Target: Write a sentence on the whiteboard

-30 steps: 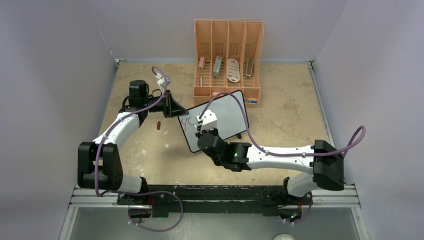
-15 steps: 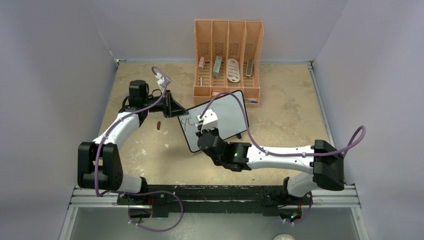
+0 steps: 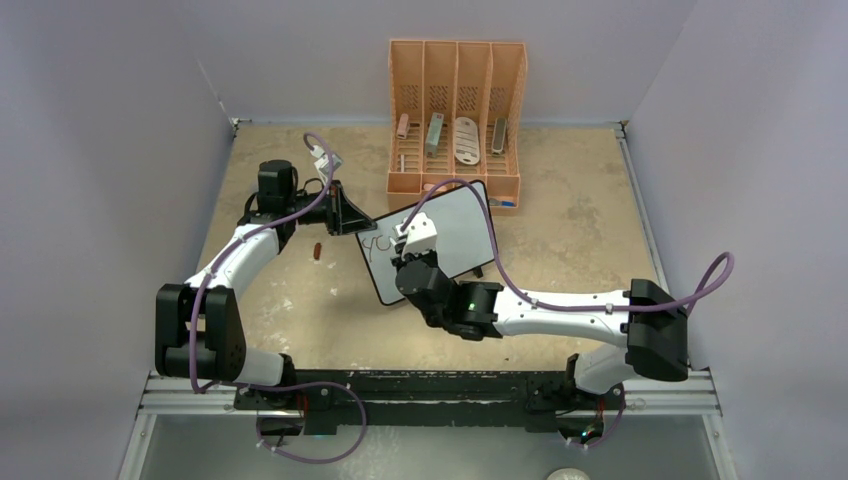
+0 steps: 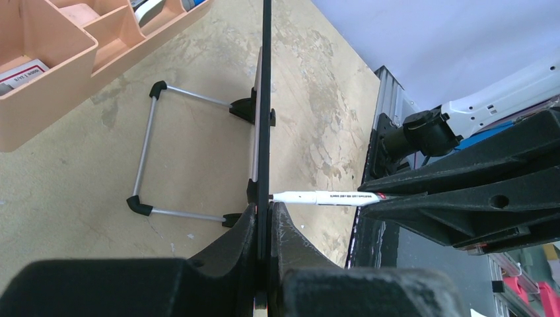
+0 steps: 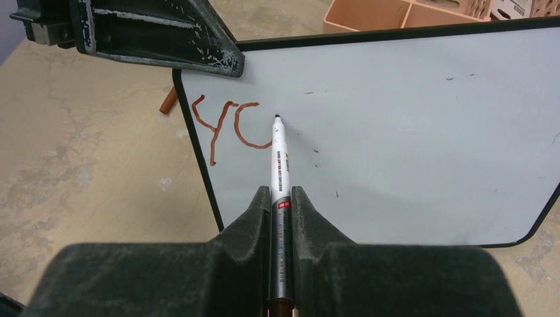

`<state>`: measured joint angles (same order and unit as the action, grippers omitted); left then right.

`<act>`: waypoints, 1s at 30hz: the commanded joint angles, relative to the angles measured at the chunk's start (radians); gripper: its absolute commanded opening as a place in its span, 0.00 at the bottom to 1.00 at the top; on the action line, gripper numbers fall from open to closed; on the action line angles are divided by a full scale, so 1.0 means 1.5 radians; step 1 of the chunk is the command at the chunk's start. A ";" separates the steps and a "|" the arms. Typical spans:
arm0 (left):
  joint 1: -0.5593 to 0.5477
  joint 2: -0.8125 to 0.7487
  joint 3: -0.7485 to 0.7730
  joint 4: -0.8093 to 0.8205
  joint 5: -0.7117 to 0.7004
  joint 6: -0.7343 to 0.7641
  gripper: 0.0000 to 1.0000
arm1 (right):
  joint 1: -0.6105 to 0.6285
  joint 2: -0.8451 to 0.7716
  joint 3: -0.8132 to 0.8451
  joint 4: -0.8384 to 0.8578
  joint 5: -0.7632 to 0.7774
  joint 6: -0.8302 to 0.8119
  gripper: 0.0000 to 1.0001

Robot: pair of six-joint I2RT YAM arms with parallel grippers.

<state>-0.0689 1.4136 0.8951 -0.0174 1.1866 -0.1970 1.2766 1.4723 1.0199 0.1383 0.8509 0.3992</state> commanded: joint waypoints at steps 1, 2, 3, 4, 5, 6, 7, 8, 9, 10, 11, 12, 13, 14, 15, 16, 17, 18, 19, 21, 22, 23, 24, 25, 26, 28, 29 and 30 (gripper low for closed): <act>-0.006 -0.004 0.024 0.013 0.028 0.011 0.00 | -0.007 0.000 0.033 0.043 0.028 -0.017 0.00; -0.007 -0.005 0.024 0.013 0.028 0.011 0.00 | -0.007 0.001 0.035 0.044 0.027 -0.018 0.00; -0.008 -0.004 0.024 0.013 0.028 0.011 0.00 | -0.008 0.002 0.037 0.046 0.026 -0.019 0.00; -0.007 -0.004 0.024 0.013 0.027 0.011 0.00 | -0.009 0.003 0.037 0.048 0.025 -0.021 0.00; -0.007 -0.004 0.024 0.013 0.026 0.011 0.00 | -0.008 0.005 0.039 0.049 0.024 -0.023 0.00; -0.007 -0.004 0.024 0.013 0.027 0.011 0.00 | -0.008 0.005 0.040 0.050 0.022 -0.024 0.00; -0.006 -0.005 0.025 0.013 0.027 0.011 0.00 | -0.008 0.006 0.041 0.051 0.019 -0.024 0.00; -0.006 -0.005 0.024 0.013 0.025 0.011 0.00 | -0.008 0.006 0.041 0.053 0.016 -0.024 0.00; -0.006 -0.005 0.024 0.013 0.025 0.011 0.00 | -0.009 0.006 0.041 0.054 0.013 -0.025 0.00; -0.007 -0.004 0.024 0.013 0.025 0.011 0.00 | -0.008 0.006 0.041 0.056 0.010 -0.026 0.00; -0.006 -0.005 0.025 0.013 0.024 0.011 0.00 | -0.008 0.006 0.041 0.056 0.007 -0.027 0.00; -0.006 -0.004 0.025 0.013 0.024 0.012 0.00 | -0.008 0.005 0.041 0.057 0.003 -0.028 0.00; -0.006 -0.004 0.025 0.013 0.023 0.012 0.00 | -0.008 0.005 0.041 0.058 0.001 -0.027 0.00; -0.006 -0.005 0.025 0.013 0.024 0.012 0.00 | -0.008 0.004 0.040 0.059 -0.001 -0.028 0.00; -0.006 -0.005 0.025 0.013 0.024 0.012 0.00 | -0.008 0.002 0.039 0.059 -0.002 -0.027 0.00; -0.006 -0.004 0.026 0.013 0.023 0.012 0.00 | -0.009 0.002 0.038 0.058 -0.003 -0.027 0.00; -0.006 -0.005 0.026 0.013 0.023 0.012 0.00 | -0.009 0.001 0.037 0.058 -0.002 -0.028 0.00; -0.006 -0.004 0.026 0.013 0.022 0.012 0.00 | -0.008 0.001 0.037 0.057 -0.003 -0.027 0.00; -0.007 -0.005 0.026 0.013 0.023 0.011 0.00 | -0.009 0.002 0.037 0.056 -0.004 -0.028 0.00; -0.006 -0.005 0.026 0.013 0.023 0.011 0.00 | -0.008 0.002 0.037 0.056 -0.009 -0.030 0.00; -0.006 -0.005 0.026 0.013 0.022 0.011 0.00 | -0.007 0.002 0.037 0.056 -0.014 -0.031 0.00; -0.006 -0.004 0.025 0.013 0.022 0.011 0.00 | -0.008 0.002 0.037 0.056 -0.018 -0.031 0.00; -0.006 -0.004 0.026 0.013 0.022 0.011 0.00 | -0.007 0.002 0.037 0.056 -0.022 -0.031 0.00; -0.006 -0.004 0.025 0.013 0.021 0.011 0.00 | -0.007 0.002 0.038 0.057 -0.025 -0.032 0.00; -0.006 -0.004 0.025 0.013 0.022 0.011 0.00 | -0.007 0.002 0.038 0.057 -0.028 -0.033 0.00; -0.006 -0.004 0.026 0.013 0.021 0.011 0.00 | -0.007 0.002 0.038 0.056 -0.033 -0.035 0.00; -0.006 -0.004 0.026 0.013 0.021 0.011 0.00 | -0.007 0.002 0.038 0.055 -0.036 -0.034 0.00; -0.007 -0.004 0.025 0.013 0.021 0.011 0.00 | -0.007 0.002 0.037 0.055 -0.037 -0.034 0.00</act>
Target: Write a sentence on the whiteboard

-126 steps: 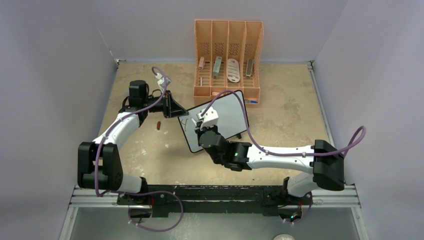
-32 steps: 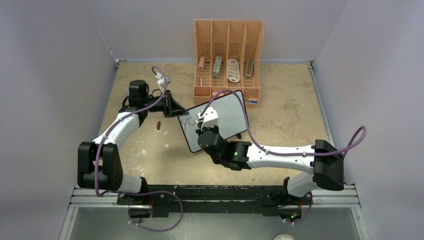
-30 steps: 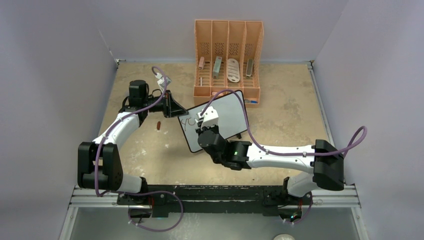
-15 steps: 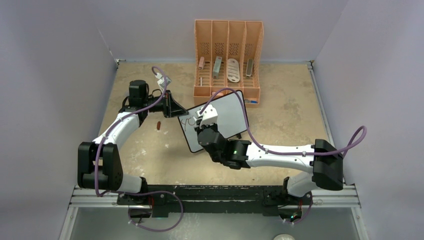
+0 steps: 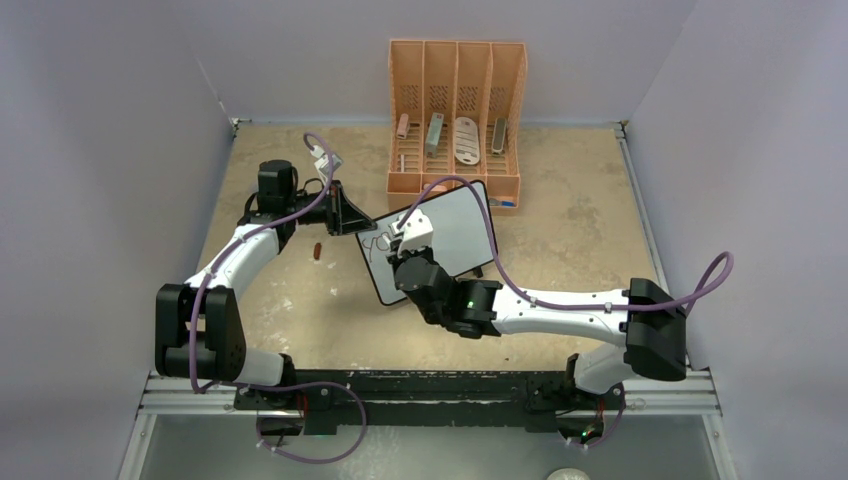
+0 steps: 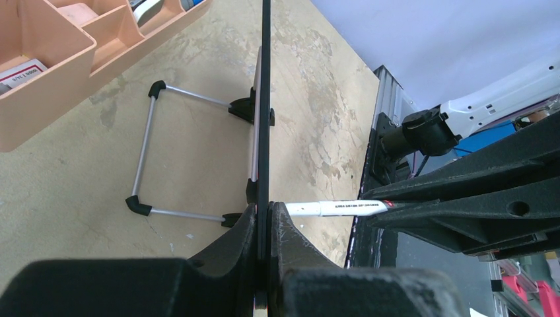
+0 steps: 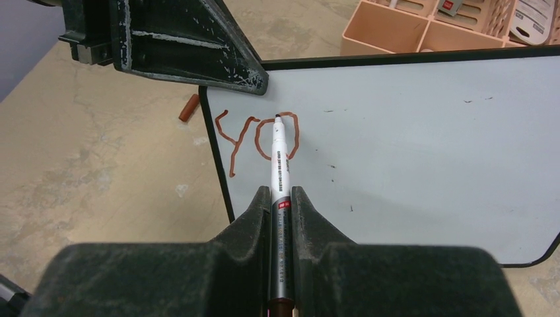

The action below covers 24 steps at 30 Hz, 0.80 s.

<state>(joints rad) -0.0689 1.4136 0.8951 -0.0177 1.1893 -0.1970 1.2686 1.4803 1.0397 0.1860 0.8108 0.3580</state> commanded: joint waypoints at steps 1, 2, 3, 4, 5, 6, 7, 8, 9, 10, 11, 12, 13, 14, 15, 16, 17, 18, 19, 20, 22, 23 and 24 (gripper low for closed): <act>-0.006 -0.004 0.026 0.013 0.018 0.011 0.00 | -0.001 -0.004 0.024 0.022 -0.012 -0.006 0.00; -0.007 -0.005 0.025 0.013 0.019 0.011 0.00 | -0.001 -0.007 0.023 0.020 -0.014 -0.006 0.00; -0.006 -0.005 0.026 0.013 0.018 0.011 0.00 | -0.001 -0.009 0.022 0.018 -0.014 -0.006 0.00; -0.006 -0.005 0.026 0.013 0.018 0.011 0.00 | -0.001 -0.013 0.021 0.015 -0.015 -0.007 0.00; -0.006 -0.005 0.026 0.013 0.017 0.011 0.00 | 0.000 -0.017 0.020 0.013 -0.016 -0.007 0.00; -0.006 -0.005 0.026 0.013 0.017 0.012 0.00 | 0.000 -0.023 0.019 0.012 -0.016 -0.008 0.00; -0.006 -0.005 0.026 0.013 0.017 0.012 0.00 | -0.001 -0.028 0.018 0.011 -0.016 -0.008 0.00; -0.006 -0.005 0.026 0.013 0.016 0.012 0.00 | -0.001 -0.035 0.017 0.010 -0.016 -0.009 0.00; -0.007 -0.005 0.027 0.013 0.016 0.012 0.00 | 0.000 -0.042 0.014 0.009 -0.014 -0.009 0.00; -0.006 -0.005 0.026 0.013 0.016 0.012 0.00 | 0.000 -0.050 0.011 0.008 -0.010 -0.008 0.00; -0.006 -0.005 0.026 0.013 0.015 0.013 0.00 | 0.000 -0.059 0.007 0.004 -0.009 -0.005 0.00; -0.006 -0.005 0.026 0.013 0.015 0.013 0.00 | 0.000 -0.066 0.003 -0.003 -0.011 -0.003 0.00; -0.007 -0.005 0.026 -0.006 0.015 0.013 0.00 | -0.001 -0.073 -0.001 -0.007 -0.007 -0.005 0.00; -0.006 -0.005 0.027 -0.008 0.015 0.013 0.00 | -0.002 -0.081 -0.006 -0.008 0.003 -0.009 0.00; -0.006 -0.005 0.026 -0.009 0.015 0.013 0.00 | -0.003 -0.083 -0.008 -0.011 0.011 -0.012 0.00; -0.006 -0.005 0.026 -0.009 0.015 0.013 0.00 | -0.005 -0.085 -0.009 -0.015 0.015 -0.012 0.00; -0.006 -0.005 0.027 -0.009 0.015 0.013 0.00 | -0.007 -0.087 -0.010 -0.018 0.017 -0.011 0.00; -0.006 -0.005 0.027 -0.009 0.014 0.013 0.00 | -0.010 -0.087 -0.012 -0.019 0.018 -0.010 0.00; -0.006 -0.006 0.026 -0.009 0.014 0.014 0.00 | -0.013 -0.086 -0.013 -0.020 0.018 -0.010 0.00; -0.006 -0.006 0.027 -0.010 0.014 0.014 0.00 | -0.015 -0.085 -0.013 -0.020 0.018 -0.010 0.00; -0.006 -0.006 0.026 -0.011 0.013 0.015 0.00 | -0.018 -0.081 -0.013 -0.019 0.015 -0.010 0.00; -0.007 -0.006 0.026 -0.012 0.013 0.016 0.00 | -0.019 -0.078 -0.012 -0.019 0.013 -0.011 0.00; -0.006 -0.006 0.027 -0.012 0.012 0.016 0.00 | -0.020 -0.073 -0.012 -0.020 0.012 -0.012 0.00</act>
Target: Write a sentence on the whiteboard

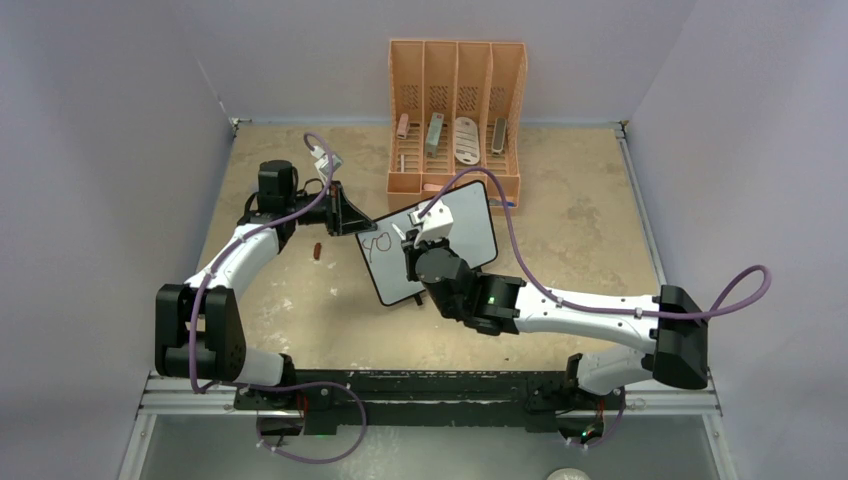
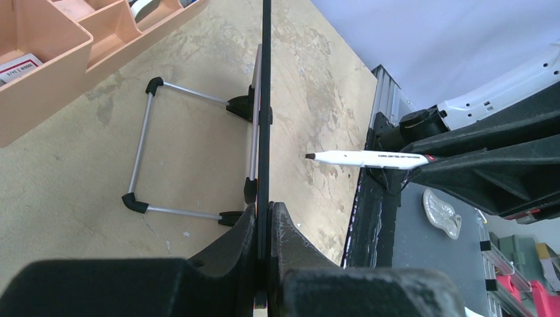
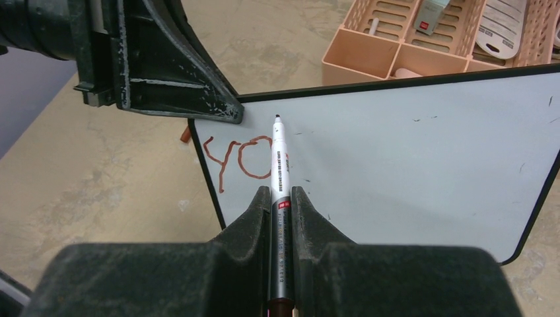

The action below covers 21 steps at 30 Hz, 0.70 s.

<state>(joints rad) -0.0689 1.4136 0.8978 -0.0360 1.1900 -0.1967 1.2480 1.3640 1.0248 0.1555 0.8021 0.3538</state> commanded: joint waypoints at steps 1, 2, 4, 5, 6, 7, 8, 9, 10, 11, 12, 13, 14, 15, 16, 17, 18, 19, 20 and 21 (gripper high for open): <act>-0.006 -0.006 0.024 0.000 0.012 0.016 0.00 | -0.007 0.008 0.000 -0.001 0.017 -0.008 0.00; -0.007 -0.006 0.024 0.000 0.011 0.016 0.00 | -0.007 0.011 0.000 -0.001 0.016 -0.006 0.00; -0.006 -0.006 0.025 0.000 0.011 0.016 0.00 | -0.009 0.014 0.000 -0.001 0.013 -0.008 0.00; -0.006 -0.006 0.025 0.000 0.011 0.016 0.00 | -0.010 0.014 0.000 -0.001 0.012 -0.008 0.00; -0.006 -0.006 0.025 0.000 0.011 0.016 0.00 | -0.010 0.014 0.000 0.000 0.009 -0.008 0.00; -0.006 -0.006 0.025 0.001 0.011 0.016 0.00 | -0.010 0.015 0.001 0.000 0.008 -0.009 0.00; -0.006 -0.006 0.025 0.001 0.011 0.016 0.00 | -0.011 0.016 0.001 0.000 0.007 -0.011 0.00; -0.006 -0.006 0.025 0.000 0.012 0.016 0.00 | -0.011 0.018 0.002 -0.001 0.006 -0.010 0.00; -0.006 -0.006 0.024 0.000 0.012 0.016 0.00 | -0.011 0.020 0.003 -0.002 0.004 -0.010 0.00; -0.007 -0.006 0.024 -0.001 0.012 0.016 0.00 | -0.012 0.020 0.003 -0.002 0.002 -0.011 0.00; -0.007 -0.006 0.025 0.000 0.012 0.016 0.00 | -0.012 0.023 0.004 -0.001 0.000 -0.011 0.00; -0.006 -0.006 0.024 -0.001 0.013 0.016 0.00 | -0.012 0.025 0.005 -0.001 -0.002 -0.011 0.00; -0.006 -0.006 0.024 -0.001 0.012 0.016 0.00 | -0.012 0.026 0.006 -0.001 -0.002 -0.012 0.00; -0.007 -0.006 0.024 -0.001 0.012 0.016 0.00 | -0.013 0.028 0.008 -0.001 -0.004 -0.013 0.00; -0.006 -0.006 0.024 -0.001 0.013 0.016 0.00 | -0.013 0.029 0.009 -0.001 -0.005 -0.012 0.00; -0.006 -0.006 0.025 -0.001 0.013 0.016 0.00 | -0.013 0.030 0.009 -0.001 -0.006 -0.013 0.00; -0.006 -0.006 0.025 -0.001 0.012 0.016 0.00 | -0.013 0.031 0.010 -0.001 -0.006 -0.012 0.00; -0.007 -0.006 0.025 -0.001 0.013 0.016 0.00 | -0.013 0.032 0.010 -0.001 -0.005 -0.012 0.00; -0.006 -0.006 0.024 -0.001 0.013 0.016 0.00 | -0.013 0.033 0.009 -0.001 -0.005 -0.012 0.00; -0.006 -0.006 0.024 -0.001 0.013 0.016 0.00 | -0.013 0.033 0.009 -0.001 -0.006 -0.013 0.00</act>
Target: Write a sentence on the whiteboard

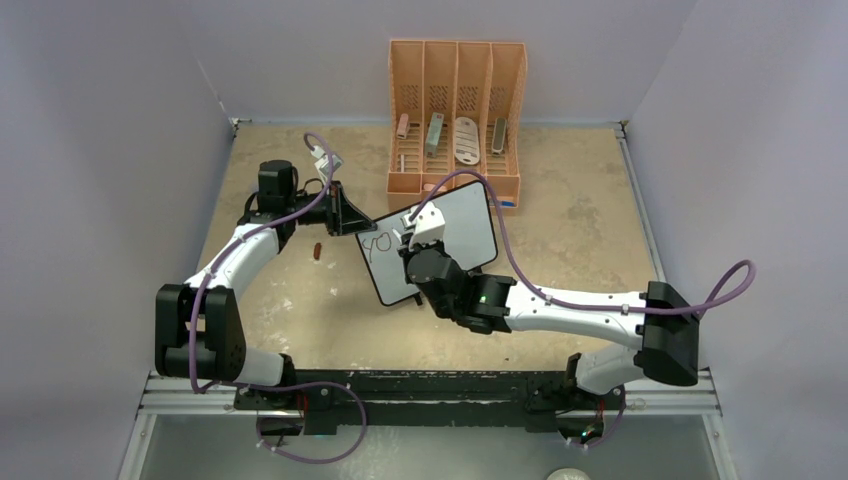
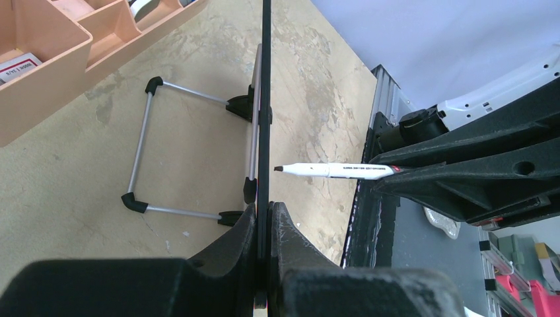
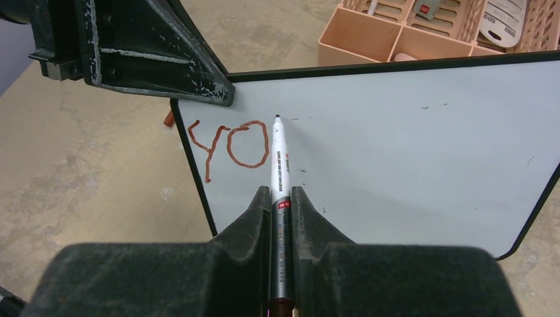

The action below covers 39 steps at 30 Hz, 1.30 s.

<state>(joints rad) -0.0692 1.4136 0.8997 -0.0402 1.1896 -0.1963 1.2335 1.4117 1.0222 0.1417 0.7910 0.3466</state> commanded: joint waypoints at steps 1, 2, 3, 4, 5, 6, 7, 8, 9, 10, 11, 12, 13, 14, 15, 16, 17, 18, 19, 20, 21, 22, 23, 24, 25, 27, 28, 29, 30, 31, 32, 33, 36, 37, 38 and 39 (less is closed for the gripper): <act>-0.006 -0.006 0.023 0.002 0.014 0.016 0.00 | -0.003 0.002 0.011 0.009 0.001 -0.008 0.00; -0.006 -0.006 0.023 0.001 0.014 0.016 0.00 | -0.004 0.003 0.011 0.009 0.001 -0.007 0.00; -0.006 -0.006 0.023 0.002 0.014 0.016 0.00 | -0.004 0.003 0.011 0.009 0.001 -0.007 0.00; -0.006 -0.006 0.023 0.002 0.014 0.016 0.00 | -0.006 0.003 0.011 0.009 0.002 -0.009 0.00; -0.006 -0.006 0.023 0.003 0.014 0.016 0.00 | -0.006 0.003 0.011 0.009 0.002 -0.008 0.00; -0.006 -0.006 0.023 0.003 0.014 0.015 0.00 | -0.006 0.003 0.010 0.010 0.002 -0.008 0.00; -0.006 -0.005 0.023 0.003 0.014 0.015 0.00 | -0.006 0.003 0.010 0.011 0.001 -0.008 0.00; -0.007 -0.006 0.022 0.003 0.014 0.016 0.00 | -0.007 0.004 0.010 0.011 0.001 -0.009 0.00; -0.007 -0.005 0.023 0.004 0.014 0.015 0.00 | -0.007 0.004 0.010 0.012 0.000 -0.009 0.00; -0.006 -0.005 0.023 0.003 0.014 0.015 0.00 | -0.008 0.005 0.011 0.012 -0.001 -0.009 0.00; -0.006 -0.005 0.022 0.003 0.015 0.015 0.00 | -0.009 0.007 0.011 0.013 -0.001 -0.010 0.00; -0.006 -0.005 0.023 0.003 0.014 0.015 0.00 | -0.009 0.008 0.012 0.013 -0.002 -0.011 0.00; -0.006 -0.005 0.023 0.003 0.014 0.015 0.00 | -0.008 0.009 0.012 0.013 -0.003 -0.011 0.00; -0.006 -0.005 0.023 0.003 0.014 0.015 0.00 | -0.008 0.009 0.012 0.014 -0.004 -0.011 0.00; -0.006 -0.005 0.023 0.003 0.015 0.015 0.00 | -0.008 0.010 0.012 0.014 -0.005 -0.012 0.00; -0.007 -0.005 0.023 0.004 0.016 0.015 0.00 | -0.009 0.011 0.013 0.013 -0.006 -0.011 0.00; -0.006 -0.005 0.024 0.004 0.016 0.015 0.00 | -0.009 0.011 0.012 0.013 -0.006 -0.013 0.00; -0.006 -0.004 0.023 0.004 0.015 0.015 0.00 | -0.009 0.012 0.012 0.013 -0.007 -0.013 0.00; -0.007 -0.004 0.023 0.004 0.016 0.015 0.00 | -0.009 0.012 0.012 0.013 -0.007 -0.012 0.00; -0.006 -0.005 0.023 0.004 0.017 0.014 0.00 | -0.010 0.013 0.012 0.012 -0.008 -0.013 0.00; -0.006 -0.005 0.024 0.004 0.017 0.015 0.00 | -0.010 0.013 0.012 0.012 -0.009 -0.013 0.00; -0.006 -0.005 0.023 0.004 0.017 0.014 0.00 | -0.009 0.014 0.012 0.011 -0.011 -0.013 0.00; -0.006 -0.005 0.023 0.004 0.017 0.014 0.00 | -0.009 0.014 0.012 0.010 -0.013 -0.013 0.00; -0.006 -0.005 0.023 0.004 0.017 0.014 0.00 | -0.009 0.015 0.012 0.008 -0.014 -0.012 0.00; -0.006 -0.005 0.023 0.004 0.016 0.014 0.00 | -0.009 0.015 0.012 0.007 -0.015 -0.011 0.00; -0.006 -0.005 0.023 0.004 0.017 0.014 0.00 | -0.009 0.014 0.011 0.003 -0.018 -0.008 0.00; -0.006 -0.005 0.024 0.004 0.017 0.014 0.00 | -0.009 0.014 0.011 -0.001 -0.018 -0.006 0.00; -0.006 -0.005 0.023 0.004 0.017 0.014 0.00 | -0.009 0.014 0.011 -0.006 -0.019 -0.005 0.00; -0.007 -0.005 0.024 0.004 0.016 0.014 0.00 | -0.009 0.013 0.011 -0.011 -0.019 -0.002 0.00; -0.006 -0.005 0.024 0.004 0.016 0.014 0.00 | -0.010 0.013 0.011 -0.016 -0.019 0.001 0.00; -0.006 -0.005 0.023 0.004 0.016 0.015 0.00 | -0.009 0.012 0.011 -0.020 -0.019 0.003 0.00; -0.006 -0.005 0.024 0.004 0.016 0.015 0.00 | -0.009 0.010 0.011 -0.024 -0.019 0.006 0.00; -0.006 -0.005 0.023 0.003 0.015 0.015 0.00 | -0.009 0.009 0.009 -0.034 -0.019 0.010 0.00; -0.006 -0.005 0.024 0.003 0.015 0.015 0.00 | -0.010 0.009 0.009 -0.037 -0.019 0.011 0.00; -0.006 -0.005 0.024 0.003 0.014 0.016 0.00 | -0.010 0.009 0.009 -0.040 -0.017 0.012 0.00; -0.006 -0.005 0.023 0.003 0.014 0.016 0.00 | -0.009 0.009 0.008 -0.043 -0.017 0.013 0.00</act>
<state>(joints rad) -0.0692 1.4136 0.8997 -0.0402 1.1847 -0.1898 1.2236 1.4334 1.0225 0.1089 0.7628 0.3492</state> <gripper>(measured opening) 0.032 0.115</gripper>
